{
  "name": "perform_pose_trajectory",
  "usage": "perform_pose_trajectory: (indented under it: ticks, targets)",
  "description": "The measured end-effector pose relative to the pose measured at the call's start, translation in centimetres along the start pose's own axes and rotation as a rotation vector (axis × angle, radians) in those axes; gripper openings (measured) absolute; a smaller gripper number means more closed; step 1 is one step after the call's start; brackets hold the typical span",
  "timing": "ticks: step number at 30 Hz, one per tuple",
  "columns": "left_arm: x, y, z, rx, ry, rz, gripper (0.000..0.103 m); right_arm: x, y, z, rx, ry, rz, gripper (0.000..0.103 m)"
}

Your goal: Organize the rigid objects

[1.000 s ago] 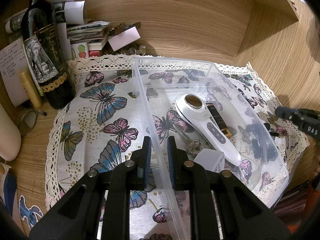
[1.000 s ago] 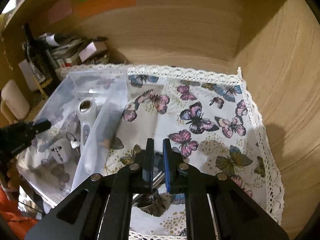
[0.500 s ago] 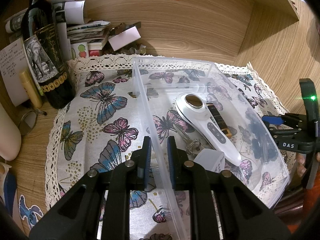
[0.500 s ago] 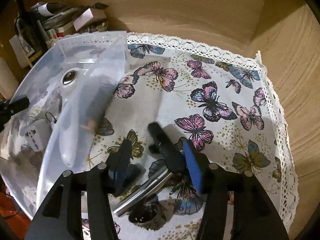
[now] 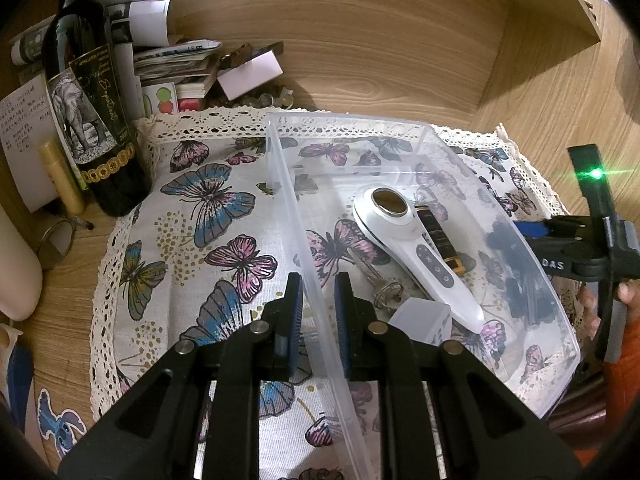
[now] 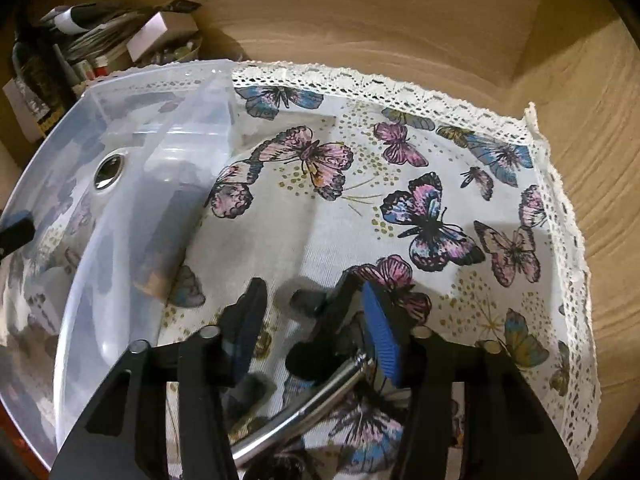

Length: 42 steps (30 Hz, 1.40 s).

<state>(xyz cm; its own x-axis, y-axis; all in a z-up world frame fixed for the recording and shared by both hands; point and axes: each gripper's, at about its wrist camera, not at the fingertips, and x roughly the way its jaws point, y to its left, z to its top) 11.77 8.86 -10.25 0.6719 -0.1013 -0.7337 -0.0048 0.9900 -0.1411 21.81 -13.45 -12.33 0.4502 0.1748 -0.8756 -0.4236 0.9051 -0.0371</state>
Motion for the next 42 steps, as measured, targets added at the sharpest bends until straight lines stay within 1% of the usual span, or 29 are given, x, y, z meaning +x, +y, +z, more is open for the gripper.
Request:
perform_pose_trajectory:
  ticks: [2, 4, 8, 11, 16, 21, 25, 29, 38, 39, 42]
  targets:
    - [0.0, 0.0, 0.0, 0.001, 0.0, 0.0, 0.015, 0.4, -0.1, 0.0, 0.009, 0.009, 0.02, 0.026]
    - [0.0, 0.0, 0.0, 0.0, 0.0, 0.0, 0.015, 0.1, 0.0, 0.0, 0.009, -0.009, 0.013, 0.026]
    - [0.0, 0.0, 0.0, 0.001, 0.0, 0.0, 0.015, -2.0, 0.3, 0.4, 0.011, -0.068, 0.037, 0.026]
    - [0.0, 0.0, 0.0, 0.001, 0.0, 0.0, 0.015, -4.3, 1.1, 0.9, -0.001, -0.132, 0.054, 0.026]
    - [0.0, 0.0, 0.0, 0.002, 0.0, 0.0, 0.015, -7.8, 3.5, 2.0, -0.048, -0.23, 0.106, 0.026]
    - [0.0, 0.0, 0.0, 0.002, 0.0, 0.0, 0.015, -9.1, 6.9, 2.3, -0.132, -0.272, 0.164, 0.026]
    - [0.0, 0.0, 0.0, 0.001, 0.0, 0.001, 0.015, -8.6, 9.5, 2.5, -0.2, -0.261, 0.199, 0.026]
    - [0.1, 0.1, 0.0, 0.001, 0.0, -0.001, 0.015, -7.1, 11.4, 2.4, -0.245, -0.211, 0.218, 0.026]
    - [0.2, 0.2, 0.0, 0.0, 0.0, -0.001, 0.016, -4.1, 12.5, 2.3, -0.258, -0.093, 0.241, 0.027]
    - [0.1, 0.1, 0.0, 0.001, -0.001, -0.001, 0.016, -4.0, 12.5, 2.3, -0.256, -0.086, 0.239, 0.027]
    - [0.2, 0.1, 0.0, 0.002, 0.0, 0.0, 0.016, -4.7, 12.1, 2.3, -0.248, -0.106, 0.227, 0.027]
